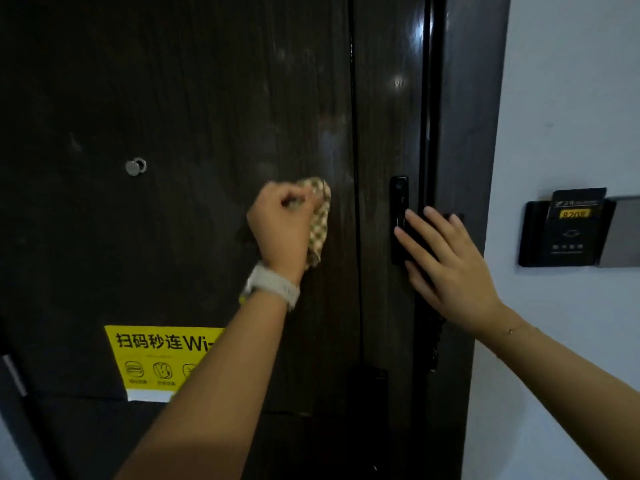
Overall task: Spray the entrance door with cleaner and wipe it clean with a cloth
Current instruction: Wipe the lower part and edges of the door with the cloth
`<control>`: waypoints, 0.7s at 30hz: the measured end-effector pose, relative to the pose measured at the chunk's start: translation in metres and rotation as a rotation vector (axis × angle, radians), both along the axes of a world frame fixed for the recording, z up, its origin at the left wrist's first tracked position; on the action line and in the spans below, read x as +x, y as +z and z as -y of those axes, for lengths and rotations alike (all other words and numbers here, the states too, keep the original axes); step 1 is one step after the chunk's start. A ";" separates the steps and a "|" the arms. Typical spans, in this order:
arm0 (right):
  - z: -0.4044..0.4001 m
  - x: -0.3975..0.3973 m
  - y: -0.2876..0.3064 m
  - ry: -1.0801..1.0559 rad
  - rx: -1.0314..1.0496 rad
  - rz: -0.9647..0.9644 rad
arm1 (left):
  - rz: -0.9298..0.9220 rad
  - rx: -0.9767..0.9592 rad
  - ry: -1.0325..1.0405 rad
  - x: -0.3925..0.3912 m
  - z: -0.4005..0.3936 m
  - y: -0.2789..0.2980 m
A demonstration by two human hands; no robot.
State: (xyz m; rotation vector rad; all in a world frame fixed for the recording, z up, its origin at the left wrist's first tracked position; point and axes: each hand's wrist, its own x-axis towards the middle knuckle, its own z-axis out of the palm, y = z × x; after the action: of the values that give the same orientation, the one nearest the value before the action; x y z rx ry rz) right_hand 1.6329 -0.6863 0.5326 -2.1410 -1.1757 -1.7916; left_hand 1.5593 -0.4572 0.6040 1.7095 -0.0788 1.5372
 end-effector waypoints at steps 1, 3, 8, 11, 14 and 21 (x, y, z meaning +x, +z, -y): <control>0.001 0.003 -0.008 -0.007 0.005 0.001 | -0.015 -0.010 -0.003 -0.001 0.003 -0.025; 0.001 0.006 -0.020 0.000 0.034 0.013 | -0.065 -0.022 -0.009 -0.005 0.008 -0.078; -0.001 0.007 -0.025 0.045 0.119 0.005 | -0.339 0.064 -0.080 -0.013 0.025 -0.170; 0.001 0.006 -0.032 0.037 0.213 -0.088 | -0.354 0.103 -0.086 -0.010 0.028 -0.157; 0.003 0.007 -0.038 0.034 0.253 -0.140 | -0.155 0.052 -0.097 0.001 0.034 -0.078; 0.003 0.009 -0.043 0.016 0.263 -0.126 | 0.020 -0.011 -0.022 0.009 0.031 0.007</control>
State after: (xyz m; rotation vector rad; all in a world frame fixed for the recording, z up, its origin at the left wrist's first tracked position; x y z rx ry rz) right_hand 1.6422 -0.6891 0.4892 -2.0511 -0.8721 -1.6710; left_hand 1.5678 -0.4877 0.6108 1.6797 -0.0988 1.5362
